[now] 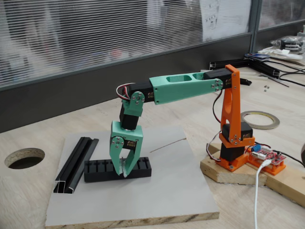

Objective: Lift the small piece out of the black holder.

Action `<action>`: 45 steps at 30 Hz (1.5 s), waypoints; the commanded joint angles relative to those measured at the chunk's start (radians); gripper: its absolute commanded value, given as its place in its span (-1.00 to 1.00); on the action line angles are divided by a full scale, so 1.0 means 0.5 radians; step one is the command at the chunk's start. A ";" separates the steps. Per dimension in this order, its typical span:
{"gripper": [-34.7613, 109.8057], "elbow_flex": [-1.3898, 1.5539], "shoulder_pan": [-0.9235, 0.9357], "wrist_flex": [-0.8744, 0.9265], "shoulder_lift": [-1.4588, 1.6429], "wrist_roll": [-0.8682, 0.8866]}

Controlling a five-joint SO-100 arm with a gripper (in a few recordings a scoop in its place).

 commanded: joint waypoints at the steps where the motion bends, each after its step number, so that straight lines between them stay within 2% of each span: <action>1: -0.48 -0.034 -0.015 0.025 0.080 0.015; 27: -0.48 -0.028 -0.012 0.043 0.463 0.012; 45: -0.48 -0.006 0.028 0.043 1.052 0.015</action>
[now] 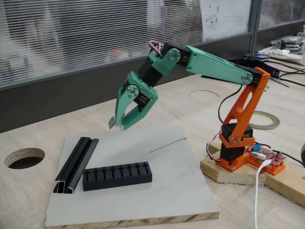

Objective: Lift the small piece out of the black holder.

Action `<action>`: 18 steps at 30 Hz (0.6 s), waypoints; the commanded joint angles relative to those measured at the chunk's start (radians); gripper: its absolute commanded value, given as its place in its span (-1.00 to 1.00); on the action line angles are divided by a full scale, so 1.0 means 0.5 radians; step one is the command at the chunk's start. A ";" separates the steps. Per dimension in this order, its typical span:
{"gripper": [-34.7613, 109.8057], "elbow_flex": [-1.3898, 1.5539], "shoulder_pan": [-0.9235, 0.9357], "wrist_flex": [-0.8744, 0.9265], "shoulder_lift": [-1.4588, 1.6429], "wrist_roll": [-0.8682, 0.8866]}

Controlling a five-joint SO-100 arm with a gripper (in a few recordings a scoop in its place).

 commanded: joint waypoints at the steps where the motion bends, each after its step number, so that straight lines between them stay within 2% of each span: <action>1: -0.48 -0.021 0.064 0.028 0.123 0.012; 5: -0.48 -0.037 0.196 0.028 0.147 0.028; 18: -0.48 -0.021 0.206 0.025 0.341 0.012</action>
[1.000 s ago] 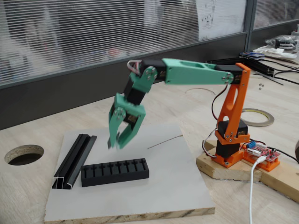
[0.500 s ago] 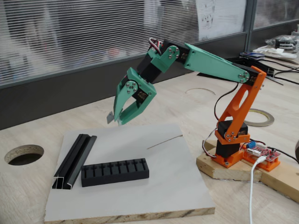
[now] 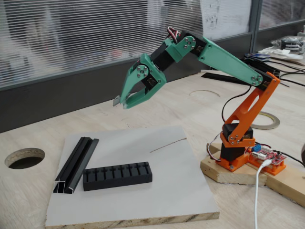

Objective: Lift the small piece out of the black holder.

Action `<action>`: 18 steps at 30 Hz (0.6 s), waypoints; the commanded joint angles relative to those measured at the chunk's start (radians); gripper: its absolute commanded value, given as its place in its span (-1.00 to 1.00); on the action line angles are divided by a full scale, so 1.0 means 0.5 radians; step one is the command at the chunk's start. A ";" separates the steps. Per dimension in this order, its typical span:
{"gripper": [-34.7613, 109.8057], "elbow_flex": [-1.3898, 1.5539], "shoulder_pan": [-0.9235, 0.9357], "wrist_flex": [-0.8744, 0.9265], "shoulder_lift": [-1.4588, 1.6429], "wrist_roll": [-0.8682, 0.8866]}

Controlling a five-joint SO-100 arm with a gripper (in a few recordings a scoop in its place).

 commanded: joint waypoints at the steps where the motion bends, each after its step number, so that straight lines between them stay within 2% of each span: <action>1: -0.48 -0.025 0.003 0.025 0.064 0.012; 18: -0.48 -0.034 0.003 0.025 0.064 0.028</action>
